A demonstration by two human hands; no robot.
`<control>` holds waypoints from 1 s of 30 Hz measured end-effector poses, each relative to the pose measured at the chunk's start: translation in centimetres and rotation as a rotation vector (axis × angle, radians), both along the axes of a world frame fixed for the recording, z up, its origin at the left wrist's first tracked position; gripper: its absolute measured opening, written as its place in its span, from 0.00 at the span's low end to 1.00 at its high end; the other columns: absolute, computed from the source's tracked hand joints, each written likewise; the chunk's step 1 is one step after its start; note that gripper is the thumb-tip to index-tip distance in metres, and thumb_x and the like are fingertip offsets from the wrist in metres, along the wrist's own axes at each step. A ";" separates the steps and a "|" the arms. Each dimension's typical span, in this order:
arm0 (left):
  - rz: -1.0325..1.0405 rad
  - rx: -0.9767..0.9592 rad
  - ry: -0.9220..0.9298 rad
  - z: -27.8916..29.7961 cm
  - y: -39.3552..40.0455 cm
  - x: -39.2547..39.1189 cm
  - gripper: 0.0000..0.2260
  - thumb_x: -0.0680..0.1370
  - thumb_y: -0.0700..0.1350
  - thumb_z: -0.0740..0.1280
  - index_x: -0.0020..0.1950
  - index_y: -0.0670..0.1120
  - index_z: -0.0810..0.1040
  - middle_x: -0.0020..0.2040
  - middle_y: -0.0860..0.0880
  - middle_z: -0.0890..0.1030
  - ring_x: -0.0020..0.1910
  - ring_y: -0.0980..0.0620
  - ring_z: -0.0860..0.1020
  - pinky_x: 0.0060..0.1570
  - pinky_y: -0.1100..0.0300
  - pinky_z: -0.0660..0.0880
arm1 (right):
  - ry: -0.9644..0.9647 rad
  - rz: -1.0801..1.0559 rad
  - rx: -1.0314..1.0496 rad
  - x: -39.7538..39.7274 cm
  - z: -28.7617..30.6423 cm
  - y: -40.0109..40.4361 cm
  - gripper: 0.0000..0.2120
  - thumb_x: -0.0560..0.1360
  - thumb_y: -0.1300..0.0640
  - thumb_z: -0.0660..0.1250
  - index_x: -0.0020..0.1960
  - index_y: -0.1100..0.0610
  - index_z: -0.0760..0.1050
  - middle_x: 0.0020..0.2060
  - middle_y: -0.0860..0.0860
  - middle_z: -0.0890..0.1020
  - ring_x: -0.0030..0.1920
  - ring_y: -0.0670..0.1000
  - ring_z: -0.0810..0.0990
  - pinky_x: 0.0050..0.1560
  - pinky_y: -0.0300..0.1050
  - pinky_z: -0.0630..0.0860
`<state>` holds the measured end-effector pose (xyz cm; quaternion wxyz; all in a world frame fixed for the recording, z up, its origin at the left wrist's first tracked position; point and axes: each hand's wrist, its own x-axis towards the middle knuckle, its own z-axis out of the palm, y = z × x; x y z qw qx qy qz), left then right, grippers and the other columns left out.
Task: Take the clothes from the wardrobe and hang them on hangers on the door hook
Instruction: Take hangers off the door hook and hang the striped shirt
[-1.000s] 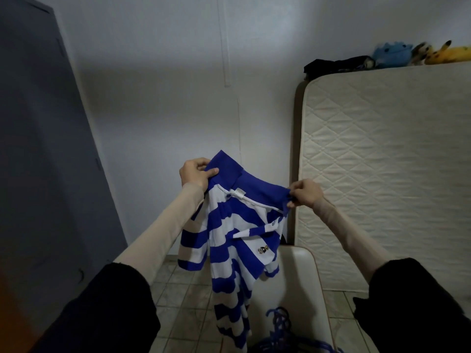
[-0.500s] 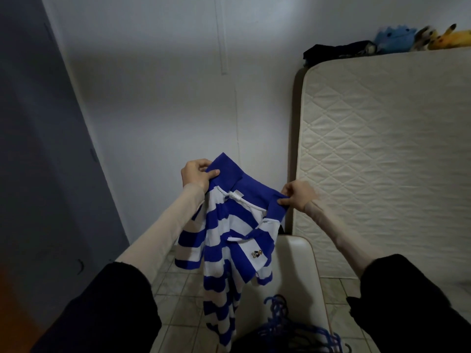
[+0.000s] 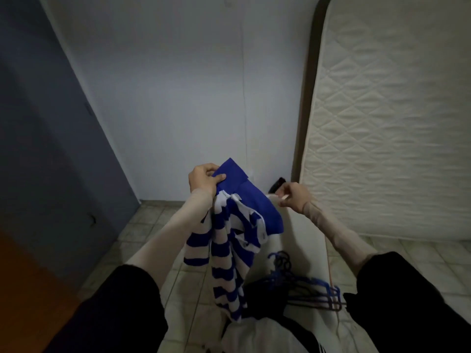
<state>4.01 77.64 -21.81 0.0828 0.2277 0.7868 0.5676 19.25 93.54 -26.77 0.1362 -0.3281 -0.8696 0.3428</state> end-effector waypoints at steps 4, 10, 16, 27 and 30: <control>0.003 -0.052 -0.036 -4.7 0.5 -0.4 0.08 0.70 0.33 0.71 0.48 0.37 0.80 0.43 0.44 0.79 0.43 0.49 0.76 0.45 0.57 0.77 | -0.099 0.003 -0.064 0.0 -5.0 -0.3 0.05 0.70 0.68 0.67 0.43 0.59 0.75 0.43 0.56 0.78 0.45 0.54 0.76 0.53 0.45 0.75; -0.003 -0.074 -0.049 -11.4 1.4 -0.7 0.09 0.71 0.34 0.71 0.51 0.36 0.80 0.50 0.41 0.81 0.45 0.51 0.76 0.49 0.58 0.75 | -0.281 -0.026 -0.137 0.4 -13.6 -0.1 0.07 0.71 0.66 0.67 0.48 0.65 0.79 0.50 0.60 0.82 0.51 0.58 0.79 0.53 0.44 0.73; -0.002 -0.107 -0.007 -17.5 2.1 -2.1 0.12 0.71 0.37 0.72 0.53 0.38 0.79 0.50 0.43 0.81 0.46 0.52 0.76 0.48 0.61 0.73 | -0.403 -0.038 -0.121 0.3 -21.9 0.9 0.14 0.73 0.63 0.65 0.58 0.60 0.76 0.55 0.59 0.80 0.56 0.58 0.78 0.49 0.38 0.69; 0.008 -0.123 0.059 -24.9 3.2 -3.4 0.09 0.72 0.38 0.71 0.51 0.38 0.80 0.47 0.47 0.79 0.45 0.53 0.76 0.48 0.61 0.74 | -0.548 -0.190 -0.080 0.7 -35.7 1.4 0.12 0.77 0.59 0.58 0.58 0.61 0.72 0.56 0.61 0.79 0.55 0.61 0.78 0.53 0.53 0.75; 0.006 -0.115 0.050 -26.0 3.2 -3.7 0.08 0.72 0.38 0.71 0.50 0.38 0.80 0.48 0.45 0.81 0.45 0.52 0.77 0.49 0.60 0.75 | -0.483 -0.288 -0.021 0.8 -36.7 1.0 0.11 0.77 0.60 0.57 0.57 0.61 0.73 0.53 0.60 0.79 0.53 0.61 0.79 0.51 0.55 0.76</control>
